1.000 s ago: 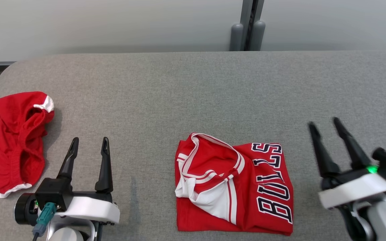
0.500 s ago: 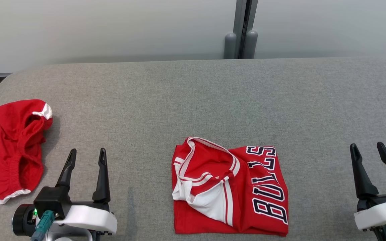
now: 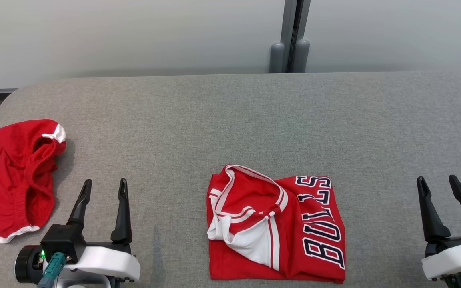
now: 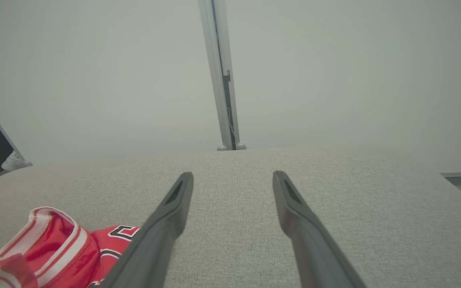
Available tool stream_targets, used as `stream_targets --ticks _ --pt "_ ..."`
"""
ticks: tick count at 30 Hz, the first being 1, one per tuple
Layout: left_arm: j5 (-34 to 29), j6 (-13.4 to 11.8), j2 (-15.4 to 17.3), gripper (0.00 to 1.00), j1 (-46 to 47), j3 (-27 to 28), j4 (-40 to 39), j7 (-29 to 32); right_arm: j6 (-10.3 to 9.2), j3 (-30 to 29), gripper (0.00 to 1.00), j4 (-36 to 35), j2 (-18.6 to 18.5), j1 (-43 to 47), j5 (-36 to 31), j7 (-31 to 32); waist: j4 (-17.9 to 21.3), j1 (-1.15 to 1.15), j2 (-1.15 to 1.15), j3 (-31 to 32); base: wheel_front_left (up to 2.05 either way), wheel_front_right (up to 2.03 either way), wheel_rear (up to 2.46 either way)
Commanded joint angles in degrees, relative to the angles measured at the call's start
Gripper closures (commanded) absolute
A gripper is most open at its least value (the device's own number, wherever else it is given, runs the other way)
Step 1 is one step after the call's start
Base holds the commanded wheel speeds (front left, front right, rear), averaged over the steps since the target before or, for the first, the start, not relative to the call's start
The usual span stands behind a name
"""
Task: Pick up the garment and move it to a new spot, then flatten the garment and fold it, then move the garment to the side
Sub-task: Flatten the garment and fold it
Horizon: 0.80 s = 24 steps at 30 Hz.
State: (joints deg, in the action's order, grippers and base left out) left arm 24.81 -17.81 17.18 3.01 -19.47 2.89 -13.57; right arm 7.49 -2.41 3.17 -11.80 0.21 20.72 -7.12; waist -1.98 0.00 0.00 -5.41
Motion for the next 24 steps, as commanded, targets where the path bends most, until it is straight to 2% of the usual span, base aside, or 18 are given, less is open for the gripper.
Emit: stream_targets --ticks 1,2,3,7,11,24 --pt "0.21 -0.32 0.33 0.00 0.17 -0.03 -0.18 0.08 0.01 0.09 0.02 0.57 -0.15 0.06 -0.10 0.47 -0.18 0.00 0.00 0.01 0.00 0.00 0.00" --pt "0.23 -0.28 0.33 0.00 0.31 -0.10 -0.25 0.13 0.01 0.04 0.28 0.62 -0.07 -0.07 0.00 0.54 -0.32 0.00 0.00 -0.03 0.00 0.00 0.00" --pt "0.20 -0.22 0.33 0.00 0.53 -0.20 -0.31 0.17 0.01 0.22 0.98 0.79 -0.14 -0.18 -0.17 0.65 -0.50 0.00 0.00 -0.10 0.00 0.00 0.00" --pt "0.07 -0.19 0.31 0.00 1.19 -0.39 -0.51 0.23 0.01 1.54 1.00 1.37 -0.03 -1.18 0.05 1.16 -1.04 0.00 0.00 -0.50 0.00 0.00 0.00" --pt "-0.11 -0.08 0.09 0.00 1.73 -0.71 -0.55 0.19 0.01 5.71 1.00 3.29 0.63 -3.61 0.98 1.54 -1.86 0.00 0.00 -1.36 0.00 0.00 0.00" --pt "-0.16 0.65 -1.40 0.00 3.83 -1.75 0.85 -0.61 0.01 26.78 1.00 17.94 2.49 -13.61 6.44 0.00 -5.26 0.00 0.00 -3.39 0.00 0.00 0.00"
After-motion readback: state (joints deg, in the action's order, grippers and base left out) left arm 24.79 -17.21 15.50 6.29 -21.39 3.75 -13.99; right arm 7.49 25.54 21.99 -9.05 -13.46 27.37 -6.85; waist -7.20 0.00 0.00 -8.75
